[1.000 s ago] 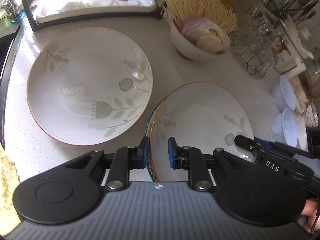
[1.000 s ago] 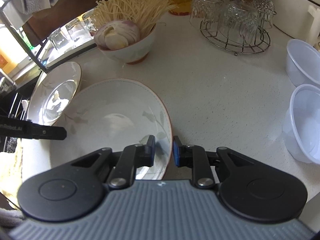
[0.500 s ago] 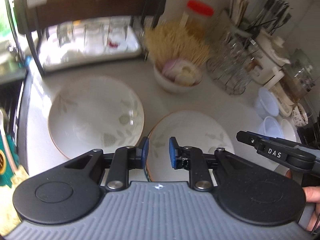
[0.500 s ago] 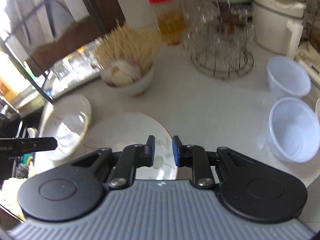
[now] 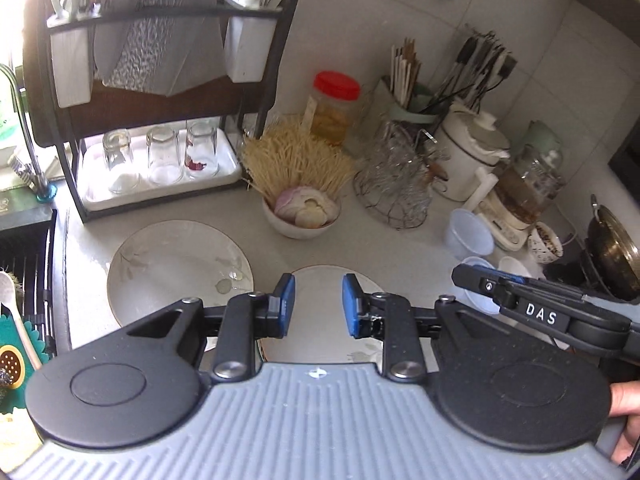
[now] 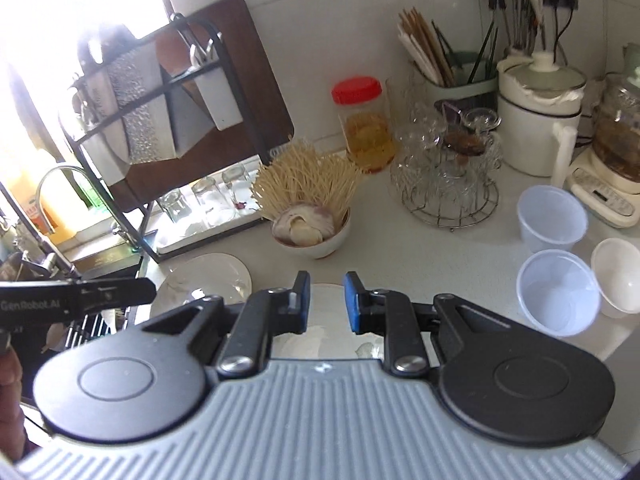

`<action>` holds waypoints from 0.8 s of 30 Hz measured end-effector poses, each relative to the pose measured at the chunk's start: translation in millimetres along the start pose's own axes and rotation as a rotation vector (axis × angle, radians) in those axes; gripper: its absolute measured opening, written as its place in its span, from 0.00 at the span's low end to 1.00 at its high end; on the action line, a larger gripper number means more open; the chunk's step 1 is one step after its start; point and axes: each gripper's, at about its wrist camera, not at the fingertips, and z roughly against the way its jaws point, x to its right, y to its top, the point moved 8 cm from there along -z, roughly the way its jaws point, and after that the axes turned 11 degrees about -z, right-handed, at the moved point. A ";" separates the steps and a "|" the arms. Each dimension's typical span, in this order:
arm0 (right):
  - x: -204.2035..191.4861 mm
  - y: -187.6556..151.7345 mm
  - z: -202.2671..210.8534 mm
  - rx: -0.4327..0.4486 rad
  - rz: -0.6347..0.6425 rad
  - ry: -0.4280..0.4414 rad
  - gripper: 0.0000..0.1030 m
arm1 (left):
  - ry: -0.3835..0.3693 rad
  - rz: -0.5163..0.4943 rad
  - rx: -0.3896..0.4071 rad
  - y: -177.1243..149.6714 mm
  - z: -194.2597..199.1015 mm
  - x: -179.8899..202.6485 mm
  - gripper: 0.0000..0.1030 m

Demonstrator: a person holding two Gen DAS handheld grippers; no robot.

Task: Organize plates and bowls
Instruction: 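Carry the white plate with both tools and lower it onto the floral plate, then open both tools to release the white plate on the floral plate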

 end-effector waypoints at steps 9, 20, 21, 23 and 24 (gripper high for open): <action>-24.5 -31.8 35.3 0.031 0.004 0.007 0.22 | -0.017 -0.017 0.005 -35.4 25.6 -0.6 0.29; -43.0 -66.0 45.5 -0.011 -0.007 0.008 0.22 | -0.049 0.019 -0.051 -73.2 38.7 -7.6 0.29; -42.3 -67.4 46.7 -0.016 0.003 0.008 0.22 | -0.044 0.028 -0.053 -74.4 39.5 -6.8 0.29; -38.5 -69.1 48.0 -0.031 0.018 0.013 0.22 | -0.036 0.046 -0.055 -76.3 40.5 -3.9 0.29; -36.3 -69.9 49.4 -0.038 0.022 0.019 0.22 | -0.028 0.052 -0.055 -77.2 40.7 -1.0 0.29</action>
